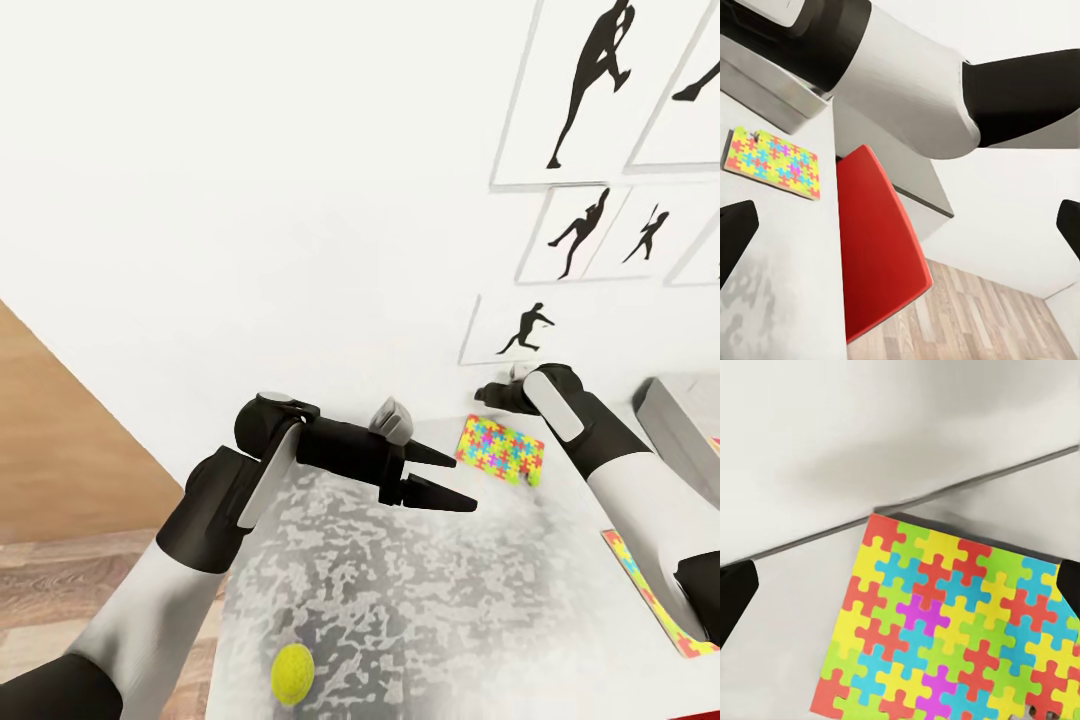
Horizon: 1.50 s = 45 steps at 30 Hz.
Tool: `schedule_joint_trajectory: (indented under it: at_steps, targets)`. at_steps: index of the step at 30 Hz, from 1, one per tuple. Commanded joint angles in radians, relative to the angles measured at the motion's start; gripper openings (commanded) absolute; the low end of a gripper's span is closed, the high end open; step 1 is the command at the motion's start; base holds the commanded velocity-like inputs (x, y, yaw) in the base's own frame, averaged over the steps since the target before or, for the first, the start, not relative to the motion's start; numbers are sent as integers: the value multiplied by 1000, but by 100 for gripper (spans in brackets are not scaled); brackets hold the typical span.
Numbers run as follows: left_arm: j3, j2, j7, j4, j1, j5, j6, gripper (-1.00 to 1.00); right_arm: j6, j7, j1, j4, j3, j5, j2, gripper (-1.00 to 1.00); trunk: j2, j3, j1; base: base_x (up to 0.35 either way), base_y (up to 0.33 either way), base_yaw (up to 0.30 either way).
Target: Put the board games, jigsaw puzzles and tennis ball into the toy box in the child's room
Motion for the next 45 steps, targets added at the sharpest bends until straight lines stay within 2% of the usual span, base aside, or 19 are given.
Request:
schedule_joint_trajectory:
  at_steps: [1,45]
  targets:
    - [0,0,-2,0,-1,1,6,100,-2,-10,-1,-1,5,-10,-2,100,-2,-3,1,0,0,0]
    - [0,-2,-2,0,-1,1,6,100,-19,-5,-1,-7,0,-10,-3,100,-2,-76,1,0,0,0]
